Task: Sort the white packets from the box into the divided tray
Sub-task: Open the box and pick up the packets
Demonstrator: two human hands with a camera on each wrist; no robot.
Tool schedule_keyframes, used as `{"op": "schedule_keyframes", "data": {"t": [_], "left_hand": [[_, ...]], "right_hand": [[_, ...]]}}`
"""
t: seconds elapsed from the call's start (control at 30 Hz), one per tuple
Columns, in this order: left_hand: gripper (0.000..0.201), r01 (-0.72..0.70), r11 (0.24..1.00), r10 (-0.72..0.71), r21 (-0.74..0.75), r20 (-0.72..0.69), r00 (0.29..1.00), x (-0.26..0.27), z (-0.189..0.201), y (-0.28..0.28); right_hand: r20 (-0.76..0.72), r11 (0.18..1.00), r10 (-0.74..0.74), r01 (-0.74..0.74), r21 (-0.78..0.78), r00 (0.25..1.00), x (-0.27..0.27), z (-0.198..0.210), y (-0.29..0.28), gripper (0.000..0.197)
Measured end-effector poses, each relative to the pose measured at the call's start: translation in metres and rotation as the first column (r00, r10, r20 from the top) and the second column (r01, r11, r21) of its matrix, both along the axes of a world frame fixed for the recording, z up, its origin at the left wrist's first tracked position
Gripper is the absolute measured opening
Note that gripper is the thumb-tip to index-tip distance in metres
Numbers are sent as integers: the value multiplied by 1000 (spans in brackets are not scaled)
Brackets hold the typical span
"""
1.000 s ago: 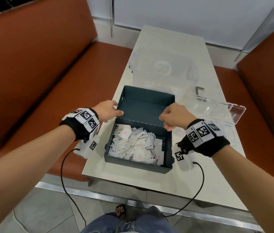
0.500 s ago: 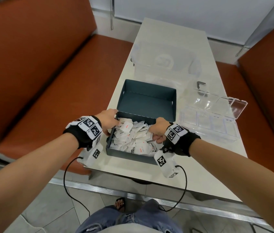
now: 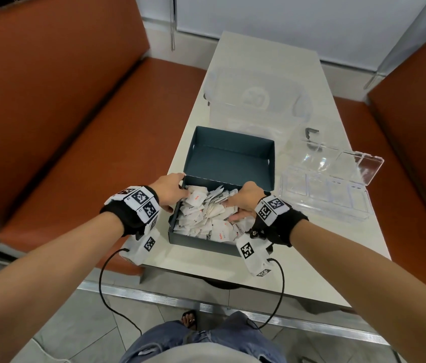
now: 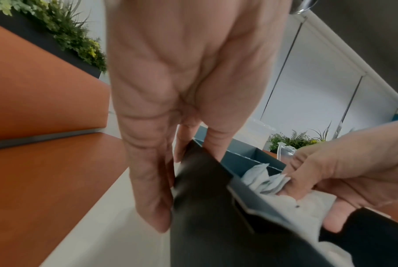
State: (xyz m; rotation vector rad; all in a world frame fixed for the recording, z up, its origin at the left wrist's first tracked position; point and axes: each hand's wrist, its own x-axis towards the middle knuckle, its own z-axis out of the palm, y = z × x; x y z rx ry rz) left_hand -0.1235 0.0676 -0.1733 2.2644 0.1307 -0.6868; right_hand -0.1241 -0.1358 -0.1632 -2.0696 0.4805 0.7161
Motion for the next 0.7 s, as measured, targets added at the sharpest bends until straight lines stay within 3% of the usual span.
{"op": "schedule_keyframes", "data": {"t": [0.13, 0.23, 0.3, 0.4, 0.47, 0.57, 0.63, 0.7], "left_hand": [[64, 67, 992, -74, 111, 59, 996, 4, 7, 6], [65, 84, 969, -137, 234, 221, 966, 9, 21, 8], [60, 35, 979, -101, 202, 328, 939, 12, 34, 7], [47, -23, 1000, 21, -3, 460, 888, 14, 55, -3], [42, -33, 971, 144, -239, 467, 872, 13, 71, -15], [36, -23, 828, 238, -561, 312, 920, 6, 92, -41], [40, -9, 720, 187, -694, 181, 965, 3, 103, -60], [44, -19, 615, 104, -788, 57, 993, 0, 111, -76]], "right_hand": [[13, 998, -18, 17, 65, 1000, -5, 11, -18, 26], [51, 993, -44, 39, 108, 998, -8, 24, -31, 34], [100, 990, -41, 27, 136, 994, -9, 37, -39, 27], [178, 969, -42, -3, 247, 983, -11, 63, -49, 8], [227, 931, -66, -23, 365, 972, -12, 81, -51, 8], [282, 832, -119, -59, 551, 952, -15, 105, -52, 14], [349, 786, -146, -105, 609, 926, -17, 116, -50, 15], [434, 800, -168, -135, 585, 885, -18, 122, -48, 17]]}}
